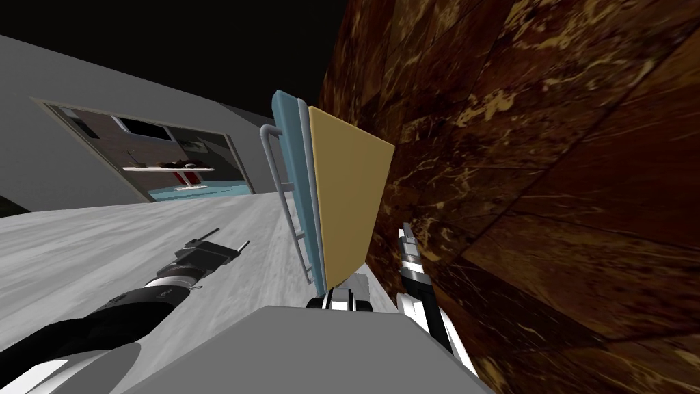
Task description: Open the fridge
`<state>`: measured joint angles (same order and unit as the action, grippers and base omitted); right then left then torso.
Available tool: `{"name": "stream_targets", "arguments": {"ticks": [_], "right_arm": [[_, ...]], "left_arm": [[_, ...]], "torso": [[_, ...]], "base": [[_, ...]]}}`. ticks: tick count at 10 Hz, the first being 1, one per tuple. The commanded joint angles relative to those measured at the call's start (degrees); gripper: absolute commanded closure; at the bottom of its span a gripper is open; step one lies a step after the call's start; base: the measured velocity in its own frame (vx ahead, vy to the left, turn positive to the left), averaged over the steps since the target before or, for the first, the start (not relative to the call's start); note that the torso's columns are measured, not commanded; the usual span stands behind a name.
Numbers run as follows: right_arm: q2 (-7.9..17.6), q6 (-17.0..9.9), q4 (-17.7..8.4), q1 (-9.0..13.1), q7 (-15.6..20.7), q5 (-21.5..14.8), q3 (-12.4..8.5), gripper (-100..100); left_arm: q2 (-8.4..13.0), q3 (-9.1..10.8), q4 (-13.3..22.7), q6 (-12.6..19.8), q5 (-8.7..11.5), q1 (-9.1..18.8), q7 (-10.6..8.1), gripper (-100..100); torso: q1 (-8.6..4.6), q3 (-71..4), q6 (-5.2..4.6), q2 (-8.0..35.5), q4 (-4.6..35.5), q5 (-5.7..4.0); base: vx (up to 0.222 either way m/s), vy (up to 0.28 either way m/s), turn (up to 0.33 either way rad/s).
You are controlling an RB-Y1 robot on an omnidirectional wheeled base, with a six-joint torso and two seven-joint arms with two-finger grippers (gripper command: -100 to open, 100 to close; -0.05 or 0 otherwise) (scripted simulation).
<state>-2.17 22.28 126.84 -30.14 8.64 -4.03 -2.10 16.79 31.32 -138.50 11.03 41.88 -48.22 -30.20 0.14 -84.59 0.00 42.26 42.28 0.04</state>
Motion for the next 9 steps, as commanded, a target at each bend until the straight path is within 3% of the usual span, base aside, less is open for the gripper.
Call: {"name": "stream_targets", "arguments": {"ticks": [1,9], "right_arm": [[0.0,0.0,0.0,0.0,0.0,0.0,0.0,0],[0.0,0.0,0.0,0.0,0.0,0.0,0.0,0]], "left_arm": [[0.17,0.37,-0.13,0.11,0.3,-0.23,-0.26,-100],[0.4,0.94,-0.51,0.18,0.81,-0.8,-0.66,-100]], "torso": [[-0.06,0.01,0.0,0.01,0.0,-0.01],[-0.09,0.02,-0.01,0.04,0.01,-0.02]], "base": [[0.004,-0.006,0.017],[0.0,-0.013,0.001]]}}
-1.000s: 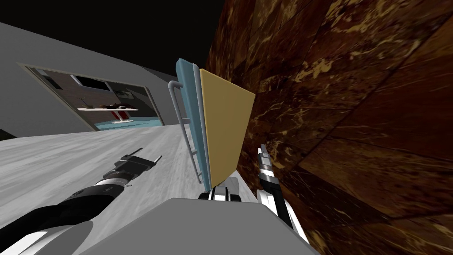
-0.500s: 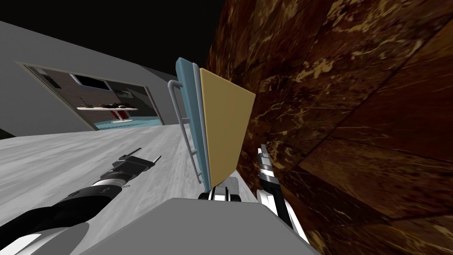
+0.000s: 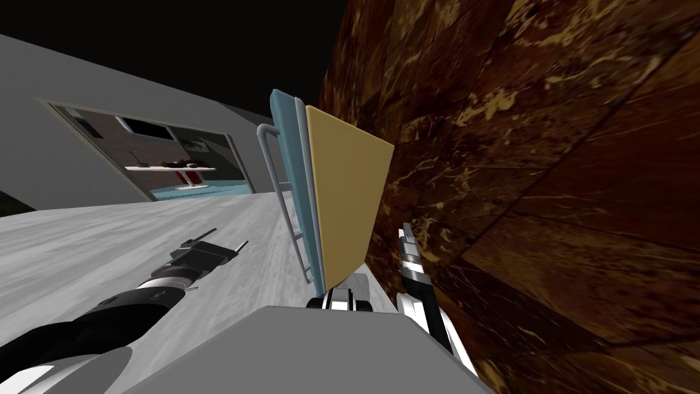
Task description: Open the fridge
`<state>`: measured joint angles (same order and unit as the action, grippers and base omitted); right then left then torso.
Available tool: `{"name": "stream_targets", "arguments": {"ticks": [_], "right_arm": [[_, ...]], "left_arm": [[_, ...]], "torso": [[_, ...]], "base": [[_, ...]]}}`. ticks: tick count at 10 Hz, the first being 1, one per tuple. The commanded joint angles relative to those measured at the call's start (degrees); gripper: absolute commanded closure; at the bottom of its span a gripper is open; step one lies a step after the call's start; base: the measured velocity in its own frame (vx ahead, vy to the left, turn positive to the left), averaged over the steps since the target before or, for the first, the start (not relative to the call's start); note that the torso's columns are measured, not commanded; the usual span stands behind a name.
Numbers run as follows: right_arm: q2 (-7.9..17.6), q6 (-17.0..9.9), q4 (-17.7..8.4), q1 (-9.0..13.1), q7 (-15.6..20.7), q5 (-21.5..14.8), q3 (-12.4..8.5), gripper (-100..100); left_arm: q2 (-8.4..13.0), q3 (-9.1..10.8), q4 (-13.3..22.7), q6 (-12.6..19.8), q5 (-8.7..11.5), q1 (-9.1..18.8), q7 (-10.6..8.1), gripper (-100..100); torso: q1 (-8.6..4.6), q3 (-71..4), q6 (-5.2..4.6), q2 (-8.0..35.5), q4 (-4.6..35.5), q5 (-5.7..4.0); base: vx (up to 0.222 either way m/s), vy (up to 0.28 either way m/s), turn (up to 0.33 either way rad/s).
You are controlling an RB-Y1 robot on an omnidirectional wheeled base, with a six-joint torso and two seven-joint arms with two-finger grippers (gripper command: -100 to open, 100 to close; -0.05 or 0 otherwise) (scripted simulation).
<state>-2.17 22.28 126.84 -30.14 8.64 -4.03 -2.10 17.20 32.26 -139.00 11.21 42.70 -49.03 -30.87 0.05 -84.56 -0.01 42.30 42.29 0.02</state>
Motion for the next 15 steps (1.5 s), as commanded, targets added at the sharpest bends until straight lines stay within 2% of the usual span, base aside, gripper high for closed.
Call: {"name": "stream_targets", "arguments": {"ticks": [1,5,6,8,13,15], "right_arm": [[0.0,0.0,0.0,0.0,0.0,0.0,0.0,0],[0.0,0.0,0.0,0.0,0.0,0.0,0.0,0],[0.0,0.0,0.0,0.0,0.0,0.0,0.0,0],[-0.01,0.0,0.0,0.0,0.0,0.0,0.01,0],[-0.01,0.0,0.0,0.0,0.0,0.0,0.01,0],[-0.01,0.0,0.0,-0.01,0.0,0.0,0.01,0]], "left_arm": [[-0.01,0.0,-0.01,0.01,-0.01,0.0,0.01,-100],[-0.01,0.0,-0.01,0.01,-0.01,0.0,0.01,-100],[0.43,1.62,0.32,0.73,1.41,-0.74,-0.65,-100],[0.9,3.28,0.14,1.44,2.9,-1.59,-1.38,-100],[2.08,7.08,-1.87,3.06,6.48,-3.95,-3.26,-100],[2.86,9.62,-2.67,4.14,8.86,-5.5,-4.5,-100]], "torso": [[-0.01,0.0,0.01,-0.01,0.0,-0.01],[-0.07,0.0,0.0,0.0,0.0,-0.02],[-0.03,0.0,0.01,0.0,0.0,-0.01],[-0.32,-0.02,0.02,-0.04,-0.01,-0.11],[-0.07,-0.03,0.0,-0.06,-0.01,-0.02],[-0.19,-0.1,0.0,-0.17,-0.05,-0.06]], "base": [[-0.006,0.01,-0.027],[-0.003,0.001,-0.015],[-0.002,-0.06,0.008],[0.009,-0.105,0.034],[0.015,-0.093,-0.041],[0.063,-0.115,0.0]]}}
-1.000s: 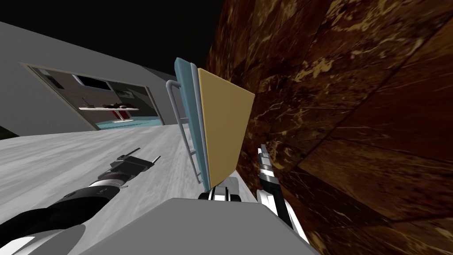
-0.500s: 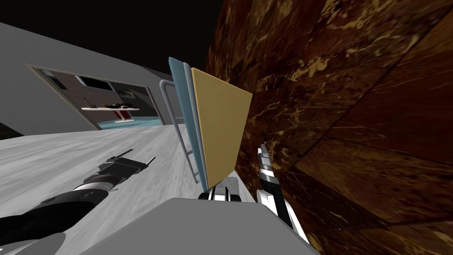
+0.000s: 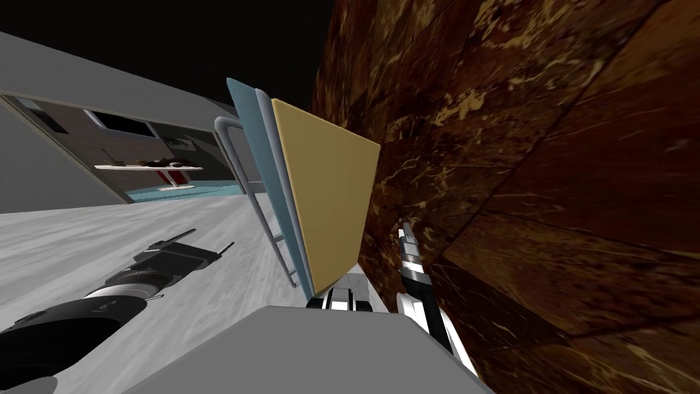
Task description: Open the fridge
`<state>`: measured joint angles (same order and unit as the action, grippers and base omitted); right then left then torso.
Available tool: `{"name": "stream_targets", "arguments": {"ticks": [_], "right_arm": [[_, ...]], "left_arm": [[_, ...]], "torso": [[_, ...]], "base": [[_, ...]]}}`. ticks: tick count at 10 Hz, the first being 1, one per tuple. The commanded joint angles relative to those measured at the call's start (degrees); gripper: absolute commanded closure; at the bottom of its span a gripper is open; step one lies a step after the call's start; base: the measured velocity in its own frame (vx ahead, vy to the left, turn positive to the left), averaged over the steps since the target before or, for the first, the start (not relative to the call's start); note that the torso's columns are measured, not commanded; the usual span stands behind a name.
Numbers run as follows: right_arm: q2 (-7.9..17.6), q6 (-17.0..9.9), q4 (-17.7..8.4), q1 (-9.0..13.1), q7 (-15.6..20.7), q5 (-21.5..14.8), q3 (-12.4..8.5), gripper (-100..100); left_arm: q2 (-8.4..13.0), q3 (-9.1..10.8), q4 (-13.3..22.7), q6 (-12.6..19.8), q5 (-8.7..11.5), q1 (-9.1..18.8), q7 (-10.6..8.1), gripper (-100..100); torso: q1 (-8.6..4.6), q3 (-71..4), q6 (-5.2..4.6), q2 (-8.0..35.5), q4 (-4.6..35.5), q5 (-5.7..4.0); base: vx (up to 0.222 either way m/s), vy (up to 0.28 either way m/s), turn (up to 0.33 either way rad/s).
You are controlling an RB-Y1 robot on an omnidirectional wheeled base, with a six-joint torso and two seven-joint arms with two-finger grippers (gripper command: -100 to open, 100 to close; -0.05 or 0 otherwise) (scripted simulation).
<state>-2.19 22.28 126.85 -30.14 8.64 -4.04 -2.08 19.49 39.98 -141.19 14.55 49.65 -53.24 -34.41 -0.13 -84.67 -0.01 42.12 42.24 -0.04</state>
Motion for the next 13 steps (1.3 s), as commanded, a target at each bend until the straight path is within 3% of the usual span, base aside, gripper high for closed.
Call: {"name": "stream_targets", "arguments": {"ticks": [1,4,6,9,12,13], "right_arm": [[0.01,0.0,0.0,0.0,0.0,0.0,-0.01,0],[0.0,0.0,0.0,0.0,0.0,0.0,0.0,0],[0.0,0.0,0.0,0.01,0.0,0.0,0.0,0],[0.01,0.0,0.0,0.01,0.0,0.0,-0.01,0],[0.01,-0.07,-0.16,-0.23,-0.01,0.0,0.03,0],[0.0,-0.11,-0.23,-0.35,-0.02,0.0,0.04,0]], "left_arm": [[0.82,2.69,-0.25,1.14,2.64,-1.75,-1.34,-100],[2.0,6.37,-0.34,2.69,6.18,-4.21,-3.25,-100],[2.71,8.49,-2.72,3.57,8.26,-5.72,-4.4,-100],[3.04,9.46,-5.97,3.97,9.22,-6.44,-4.93,-100],[2.93,9.32,-5.57,3.27,9.5,-7.08,-4.59,-100],[2.93,9.39,-5.62,3.29,9.54,-7.11,-4.65,100]], "torso": [[0.22,0.08,0.05,0.15,0.03,0.05],[0.1,0.1,0.02,0.17,0.05,0.02],[0.23,0.14,0.01,0.24,0.07,0.07],[0.27,0.13,0.01,0.21,0.06,0.08],[0.21,-0.15,0.11,-0.21,0.05,0.14],[0.15,-0.22,0.14,-0.23,0.01,0.13]], "base": [[0.046,-0.144,-0.112],[0.061,-0.156,-0.07],[0.033,-0.107,-0.03],[0.012,-0.046,-0.009],[0.045,0.01,-0.011],[0.0,0.0,0.0]]}}
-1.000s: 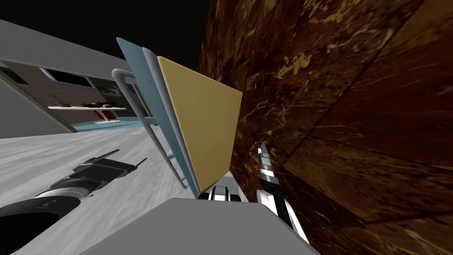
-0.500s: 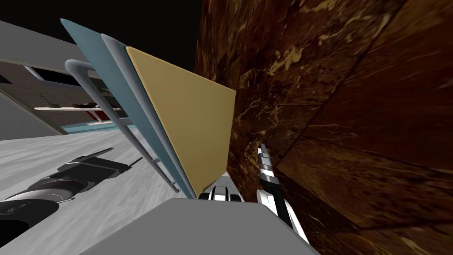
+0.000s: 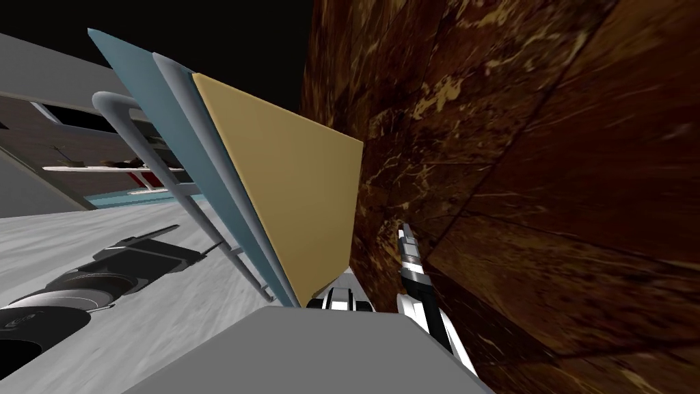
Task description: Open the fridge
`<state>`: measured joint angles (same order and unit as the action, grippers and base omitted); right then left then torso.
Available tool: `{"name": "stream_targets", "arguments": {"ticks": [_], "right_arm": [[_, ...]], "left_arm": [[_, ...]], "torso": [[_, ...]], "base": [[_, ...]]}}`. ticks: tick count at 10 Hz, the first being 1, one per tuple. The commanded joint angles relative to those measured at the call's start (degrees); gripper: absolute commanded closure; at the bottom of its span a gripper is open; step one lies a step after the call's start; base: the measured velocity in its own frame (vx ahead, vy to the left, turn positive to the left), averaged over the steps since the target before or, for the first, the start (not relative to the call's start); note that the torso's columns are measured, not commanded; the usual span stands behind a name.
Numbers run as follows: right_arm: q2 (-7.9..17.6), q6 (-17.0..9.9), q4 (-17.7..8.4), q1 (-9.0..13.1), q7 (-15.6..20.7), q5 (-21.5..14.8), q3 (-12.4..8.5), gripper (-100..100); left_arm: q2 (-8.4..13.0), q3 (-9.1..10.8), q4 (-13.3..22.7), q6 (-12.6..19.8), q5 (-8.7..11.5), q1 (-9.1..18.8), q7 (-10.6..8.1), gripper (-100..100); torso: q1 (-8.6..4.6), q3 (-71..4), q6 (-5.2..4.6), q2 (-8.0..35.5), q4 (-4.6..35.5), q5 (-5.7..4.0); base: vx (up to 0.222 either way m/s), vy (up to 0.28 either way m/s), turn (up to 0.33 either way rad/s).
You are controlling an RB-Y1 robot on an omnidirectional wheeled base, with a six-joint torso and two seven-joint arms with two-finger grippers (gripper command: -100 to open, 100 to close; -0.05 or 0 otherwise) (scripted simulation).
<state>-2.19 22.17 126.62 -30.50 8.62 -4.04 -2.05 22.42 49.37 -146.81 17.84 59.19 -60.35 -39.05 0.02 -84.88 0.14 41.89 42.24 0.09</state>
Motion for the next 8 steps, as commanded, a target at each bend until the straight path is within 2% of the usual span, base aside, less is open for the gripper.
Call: {"name": "stream_targets", "arguments": {"ticks": [1,2,4,6,8], "right_arm": [[0.0,0.0,0.01,0.0,0.0,0.0,0.0,0],[0.01,0.01,0.01,0.01,0.0,0.0,-0.01,0],[0.03,0.0,0.0,0.02,0.0,0.0,-0.02,0],[0.03,0.0,0.0,-0.01,0.0,0.0,-0.03,0],[0.02,0.0,0.0,0.0,0.0,0.0,-0.02,0]], "left_arm": [[0.64,-0.42,-0.3,-0.12,0.21,0.09,0.12,100],[0.64,-0.42,-0.3,-0.12,0.21,0.09,0.12,100],[1.92,-1.24,-0.91,-0.36,0.63,0.26,0.35,100],[2.56,-1.65,-1.21,-0.48,0.84,0.35,0.47,100],[3.2,-2.06,-1.51,-0.6,1.06,0.43,0.58,100]], "torso": [[-0.06,0.18,-0.08,0.22,0.01,-0.08],[0.49,0.26,-0.31,0.47,0.12,-0.1],[0.63,0.21,-0.28,0.28,0.02,0.06],[-0.09,0.16,-0.1,0.15,-0.02,-0.11],[-0.21,0.4,-0.12,0.52,0.08,-0.16]], "base": [[-0.118,0.155,-0.075],[-0.131,0.22,-0.101],[-0.136,0.313,-0.213],[-0.131,0.24,-0.101],[-0.194,0.245,-0.095]]}}
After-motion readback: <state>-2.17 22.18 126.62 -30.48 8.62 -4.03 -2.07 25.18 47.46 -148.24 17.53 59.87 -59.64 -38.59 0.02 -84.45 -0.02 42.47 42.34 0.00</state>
